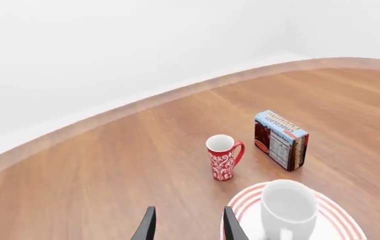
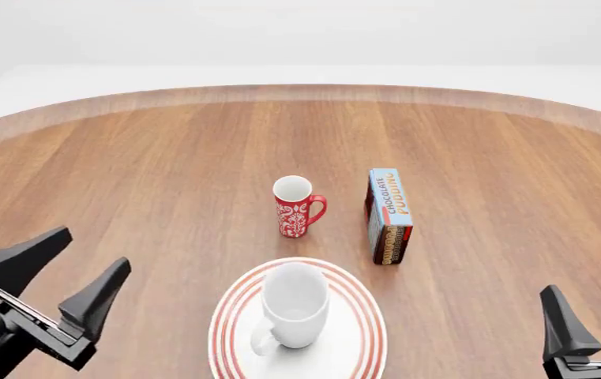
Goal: Pick up the white mug and put it on the plate, and put the chocolate pudding to the right of the plate.
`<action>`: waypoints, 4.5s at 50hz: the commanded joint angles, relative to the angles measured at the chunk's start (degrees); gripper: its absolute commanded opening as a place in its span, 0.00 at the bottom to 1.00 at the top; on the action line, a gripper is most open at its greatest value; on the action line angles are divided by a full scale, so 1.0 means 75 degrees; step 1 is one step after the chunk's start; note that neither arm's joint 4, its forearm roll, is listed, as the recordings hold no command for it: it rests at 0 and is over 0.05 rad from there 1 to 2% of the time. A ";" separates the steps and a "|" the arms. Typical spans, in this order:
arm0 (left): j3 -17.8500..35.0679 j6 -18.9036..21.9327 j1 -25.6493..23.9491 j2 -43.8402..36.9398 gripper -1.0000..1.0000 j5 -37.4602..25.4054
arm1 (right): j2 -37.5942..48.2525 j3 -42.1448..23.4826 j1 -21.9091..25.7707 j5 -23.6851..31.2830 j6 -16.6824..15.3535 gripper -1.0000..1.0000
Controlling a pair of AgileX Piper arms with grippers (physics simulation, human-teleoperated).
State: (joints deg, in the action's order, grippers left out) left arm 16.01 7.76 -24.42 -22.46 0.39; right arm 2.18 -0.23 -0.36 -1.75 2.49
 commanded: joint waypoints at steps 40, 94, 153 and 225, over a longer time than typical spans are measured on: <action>-0.1985 -0.0775 0.3187 0.1286 1.00 0.1500 | -0.0132 -0.0003 -0.0045 0.0094 -0.0138 1.00; -0.2122 -0.0536 0.3123 0.2134 1.00 0.0908 | 0.0875 -0.1426 0.0493 0.0194 -0.1160 1.00; -0.2127 -0.0694 0.3025 0.2011 1.00 0.0998 | 0.4605 -0.3003 0.1970 -0.1405 -0.1390 1.00; -0.2126 -0.0716 0.2939 0.2155 1.00 0.0908 | 0.7774 -0.5471 0.2649 -0.1058 -0.0823 1.00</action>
State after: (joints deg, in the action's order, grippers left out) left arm 0.06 2.42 -2.29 -6.54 7.36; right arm 57.44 -38.99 19.15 -10.33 -5.22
